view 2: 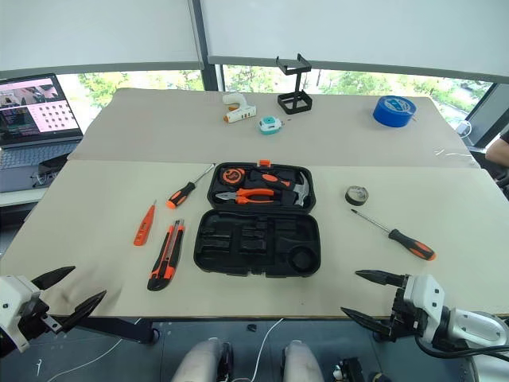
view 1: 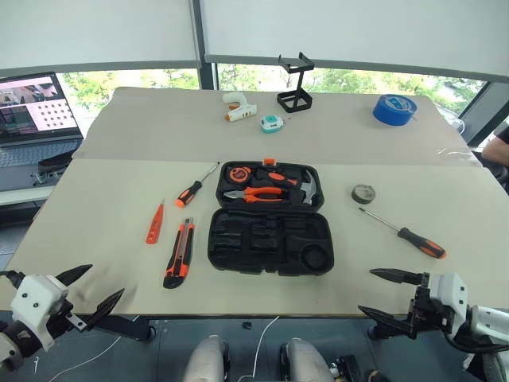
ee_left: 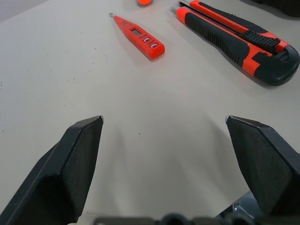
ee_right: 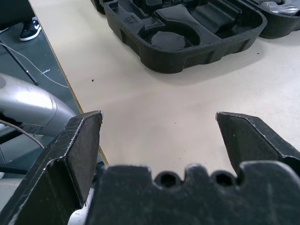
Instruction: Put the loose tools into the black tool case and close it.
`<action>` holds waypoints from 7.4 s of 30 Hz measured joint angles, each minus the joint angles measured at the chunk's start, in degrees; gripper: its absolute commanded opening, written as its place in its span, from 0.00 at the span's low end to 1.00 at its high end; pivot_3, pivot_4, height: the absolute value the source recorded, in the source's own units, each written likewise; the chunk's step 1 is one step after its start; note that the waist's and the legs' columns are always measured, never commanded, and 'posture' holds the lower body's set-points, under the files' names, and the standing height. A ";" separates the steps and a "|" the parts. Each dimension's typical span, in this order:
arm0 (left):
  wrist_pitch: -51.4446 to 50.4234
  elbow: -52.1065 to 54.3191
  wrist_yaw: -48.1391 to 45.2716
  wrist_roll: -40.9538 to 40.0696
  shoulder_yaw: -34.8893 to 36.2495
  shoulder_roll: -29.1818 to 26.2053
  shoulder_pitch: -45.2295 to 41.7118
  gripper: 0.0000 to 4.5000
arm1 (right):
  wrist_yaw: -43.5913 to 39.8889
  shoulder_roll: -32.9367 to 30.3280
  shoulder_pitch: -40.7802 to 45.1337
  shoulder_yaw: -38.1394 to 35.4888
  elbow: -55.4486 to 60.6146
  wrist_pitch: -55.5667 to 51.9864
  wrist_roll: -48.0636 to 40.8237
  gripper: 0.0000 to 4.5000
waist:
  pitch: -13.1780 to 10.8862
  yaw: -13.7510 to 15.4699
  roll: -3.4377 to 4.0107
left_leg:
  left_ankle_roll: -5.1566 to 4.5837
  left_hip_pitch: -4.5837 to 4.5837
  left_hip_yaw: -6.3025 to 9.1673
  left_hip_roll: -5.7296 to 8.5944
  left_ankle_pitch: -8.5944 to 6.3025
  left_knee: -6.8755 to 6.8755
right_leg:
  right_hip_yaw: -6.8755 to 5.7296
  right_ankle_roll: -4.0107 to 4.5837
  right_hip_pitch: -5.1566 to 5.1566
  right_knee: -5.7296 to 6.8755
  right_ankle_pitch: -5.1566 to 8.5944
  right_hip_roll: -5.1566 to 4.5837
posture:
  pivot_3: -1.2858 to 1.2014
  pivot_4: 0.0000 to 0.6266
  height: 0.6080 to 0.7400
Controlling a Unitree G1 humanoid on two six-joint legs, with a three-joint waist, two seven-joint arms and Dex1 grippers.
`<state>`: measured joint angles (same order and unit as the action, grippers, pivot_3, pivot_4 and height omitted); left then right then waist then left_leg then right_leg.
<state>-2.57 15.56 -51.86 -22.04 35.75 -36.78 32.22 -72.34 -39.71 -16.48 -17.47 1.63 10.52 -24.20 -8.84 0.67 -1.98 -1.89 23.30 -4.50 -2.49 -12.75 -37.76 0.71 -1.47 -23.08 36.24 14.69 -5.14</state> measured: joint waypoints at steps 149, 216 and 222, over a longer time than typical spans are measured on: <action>-4.42 -18.66 -28.95 -5.32 -29.11 -1.64 -47.46 0.99 | 12.99 4.77 -12.66 -24.04 -2.30 -4.59 -6.66 1.00 | 0.80 -0.48 0.60 | 0.12 -0.36 -0.28 -0.41 -0.30 -0.38 | 0.29 -0.22 0.43 0.48 0.12 0.66 | 0.52 0.24 1.00; -5.52 2.44 -9.91 -12.19 -19.21 1.36 -22.56 1.00 | -3.95 -1.30 60.81 41.94 -12.32 -31.31 24.28 0.22 | 0.59 -0.37 0.69 | 0.28 0.45 -0.67 -0.36 -0.64 -0.22 | 0.80 -0.23 -0.89 0.70 0.27 0.73 | 0.52 0.24 1.00; -4.58 2.44 -9.55 -11.54 -19.74 2.50 -21.98 1.00 | -4.46 0.63 63.12 43.45 -14.50 -31.41 26.52 0.22 | 0.60 -0.89 0.67 | 0.30 0.47 -0.67 -0.36 -0.63 -0.22 | 0.80 -0.22 -0.96 0.79 0.27 0.74 | 0.52 0.24 1.00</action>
<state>-7.15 17.99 -61.41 -33.57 16.01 -34.28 10.24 -76.80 -39.09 46.64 25.98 -12.87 -20.89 2.32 -8.25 -0.22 -1.31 -1.59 23.77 -5.17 -2.85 -13.38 -37.98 1.51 -1.69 -24.04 37.03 14.96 -4.40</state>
